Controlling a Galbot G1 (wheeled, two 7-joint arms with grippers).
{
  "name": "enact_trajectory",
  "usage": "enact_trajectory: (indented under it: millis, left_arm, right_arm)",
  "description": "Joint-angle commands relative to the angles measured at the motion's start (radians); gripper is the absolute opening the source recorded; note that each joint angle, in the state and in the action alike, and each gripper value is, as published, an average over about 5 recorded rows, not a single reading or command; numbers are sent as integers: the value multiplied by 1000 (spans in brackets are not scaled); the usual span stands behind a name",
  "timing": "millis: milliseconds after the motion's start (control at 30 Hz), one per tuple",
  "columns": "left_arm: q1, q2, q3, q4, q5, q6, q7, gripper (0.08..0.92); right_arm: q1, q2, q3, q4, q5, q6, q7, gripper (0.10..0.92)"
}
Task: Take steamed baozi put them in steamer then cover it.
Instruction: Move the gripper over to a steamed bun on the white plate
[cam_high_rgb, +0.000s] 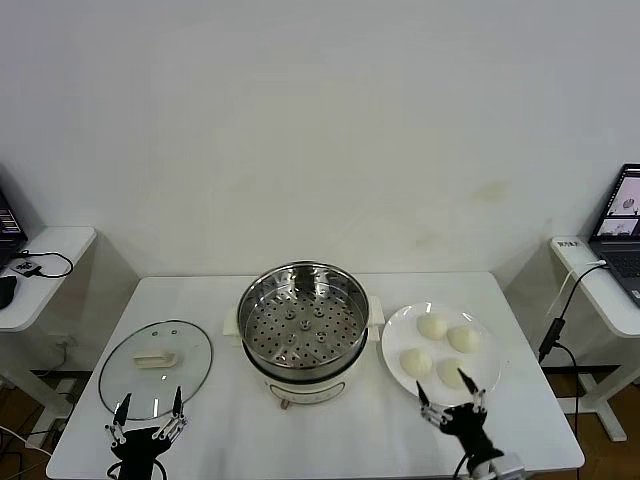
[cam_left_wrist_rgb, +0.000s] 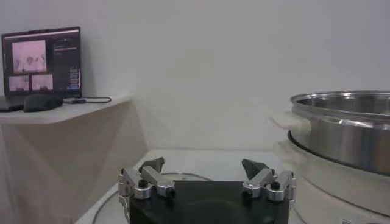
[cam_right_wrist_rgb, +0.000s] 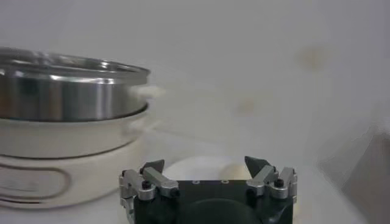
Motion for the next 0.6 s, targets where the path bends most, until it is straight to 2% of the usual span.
enact_trajectory:
  millis: [33,267,600]
  left_arm:
    - [5,-3,-26,-7,19,2,4,823]
    - [14,-8,-38,-16,50,-10,5,823]
    - [6,-14,-35,-25,56,-7,1,823]
  right_arm:
    - [224,-256,67,-40,-390,-130,-5,823]
    - [402,-463,16,-137,-469,-156,-213,823]
    - [780,-755,-320,-355,-371,-139,-589,823]
